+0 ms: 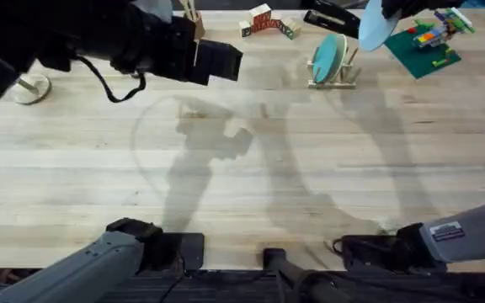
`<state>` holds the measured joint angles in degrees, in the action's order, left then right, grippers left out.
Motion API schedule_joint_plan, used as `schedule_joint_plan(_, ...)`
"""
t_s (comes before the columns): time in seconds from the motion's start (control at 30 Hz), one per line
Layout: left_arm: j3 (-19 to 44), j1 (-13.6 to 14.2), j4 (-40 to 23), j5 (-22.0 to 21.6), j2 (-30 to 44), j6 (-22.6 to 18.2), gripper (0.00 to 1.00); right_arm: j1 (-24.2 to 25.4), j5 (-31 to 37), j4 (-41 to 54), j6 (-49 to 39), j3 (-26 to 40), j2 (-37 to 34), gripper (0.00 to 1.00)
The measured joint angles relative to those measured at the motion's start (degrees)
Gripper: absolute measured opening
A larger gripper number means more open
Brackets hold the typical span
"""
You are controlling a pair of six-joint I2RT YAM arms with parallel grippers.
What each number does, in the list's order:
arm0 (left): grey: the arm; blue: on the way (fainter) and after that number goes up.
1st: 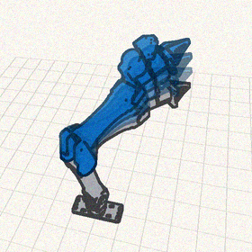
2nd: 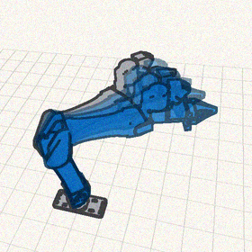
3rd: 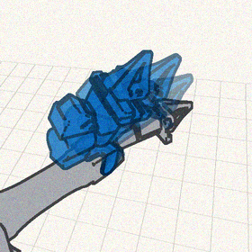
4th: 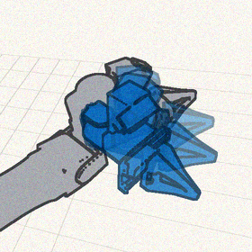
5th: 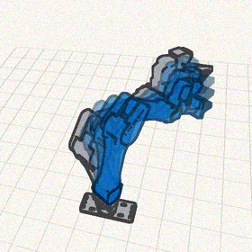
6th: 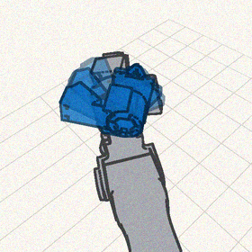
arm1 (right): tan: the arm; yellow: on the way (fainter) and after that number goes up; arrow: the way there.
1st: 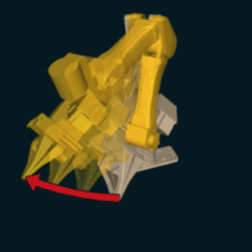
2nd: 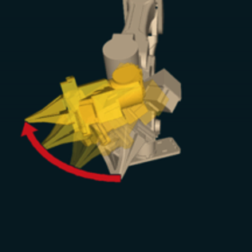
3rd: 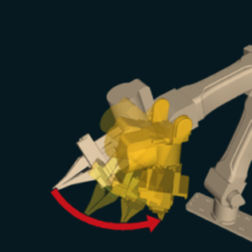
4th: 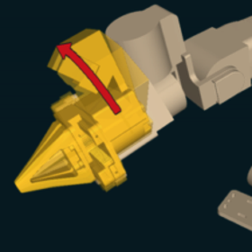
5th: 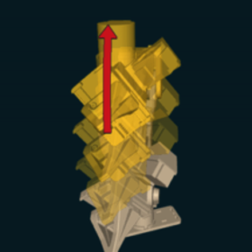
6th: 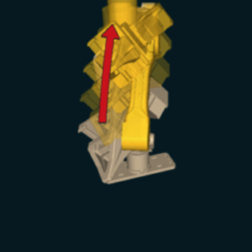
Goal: Pick up the plates from the table one by one and place each into a slot on the dish rack.
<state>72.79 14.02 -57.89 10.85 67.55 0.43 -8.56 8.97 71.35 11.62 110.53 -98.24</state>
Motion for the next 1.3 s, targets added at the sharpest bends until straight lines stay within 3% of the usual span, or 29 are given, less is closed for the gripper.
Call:
schedule_joint_plan(0.6, 0.0, 0.0, -1.2, 0.0, 0.0, 0.0, 0.995, 0.6, 2.0, -1.1, 0.0, 0.1, -0.6, 0.029)
schedule_joint_plan(1.3, 0.0, 0.0, -1.3, 0.0, 0.0, 0.0, 0.995, 0.6, 2.0, -5.8, 0.0, 0.3, -11.8, 0.029)
